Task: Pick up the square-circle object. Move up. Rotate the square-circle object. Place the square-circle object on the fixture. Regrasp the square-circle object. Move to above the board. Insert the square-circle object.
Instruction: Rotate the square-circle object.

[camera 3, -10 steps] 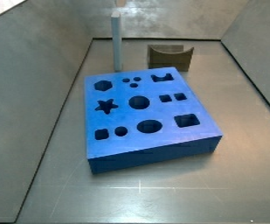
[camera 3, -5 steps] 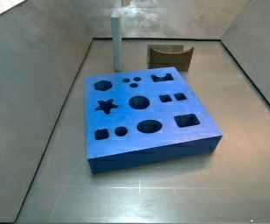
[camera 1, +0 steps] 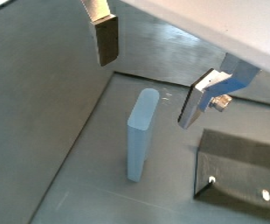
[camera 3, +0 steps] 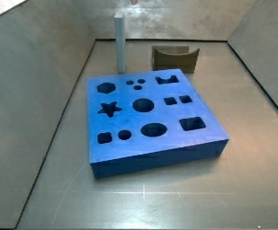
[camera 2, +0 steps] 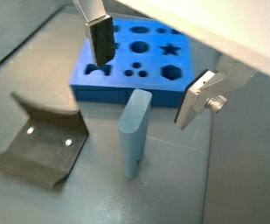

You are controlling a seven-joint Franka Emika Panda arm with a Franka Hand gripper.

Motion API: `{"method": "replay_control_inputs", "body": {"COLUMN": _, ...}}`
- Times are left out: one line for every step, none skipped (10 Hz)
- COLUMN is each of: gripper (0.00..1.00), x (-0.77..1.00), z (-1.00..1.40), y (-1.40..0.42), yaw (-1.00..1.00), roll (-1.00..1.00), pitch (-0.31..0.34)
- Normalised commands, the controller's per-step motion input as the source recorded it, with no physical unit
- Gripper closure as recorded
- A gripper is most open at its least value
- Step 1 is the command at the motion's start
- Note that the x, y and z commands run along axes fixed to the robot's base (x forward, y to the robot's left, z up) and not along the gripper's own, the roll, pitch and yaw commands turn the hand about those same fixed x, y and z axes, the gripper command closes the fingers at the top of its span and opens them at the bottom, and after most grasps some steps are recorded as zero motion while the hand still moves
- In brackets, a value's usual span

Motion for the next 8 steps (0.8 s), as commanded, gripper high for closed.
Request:
{"method": "replay_control_inputs", "body": {"gripper": 0.00, "x": 0.01, "z": 0.00, "y": 0.00, "yaw": 1.00, "roll": -0.05, "pitch": 0.036}}
{"method": "replay_control_inputs", "body": {"gripper": 0.00, "x": 0.02, "z": 0.00, "y": 0.00, "yaw": 1.00, "roll": -0.06, "pitch": 0.043}}
{"method": "replay_control_inputs", "body": {"gripper": 0.00, "x": 0.02, "z": 0.00, "y": 0.00, "yaw": 1.00, "roll": -0.07, "pitch": 0.050}}
{"method": "replay_control_inputs", "body": {"gripper": 0.00, "x": 0.02, "z": 0.00, "y": 0.00, "yaw": 1.00, "roll": -0.10, "pitch": 0.066}}
{"method": "replay_control_inputs", "body": {"gripper": 0.00, "x": 0.02, "z": 0.00, "y": 0.00, "yaw": 0.76, "roll": -0.10, "pitch": 0.065}}
{"method": "replay_control_inputs", "body": {"gripper": 0.00, "x": 0.02, "z": 0.00, "y": 0.00, "yaw": 0.52, "roll": -0.10, "pitch": 0.063}}
{"method": "replay_control_inputs", "body": {"gripper": 0.00, "x": 0.02, "z": 0.00, "y": 0.00, "yaw": 0.34, "roll": -0.10, "pitch": 0.062}}
{"method": "replay_control_inputs", "body": {"gripper": 0.00, "x": 0.00, "z": -1.00, "y": 0.13, "yaw": 0.19, "roll": -0.10, "pitch": 0.062}}
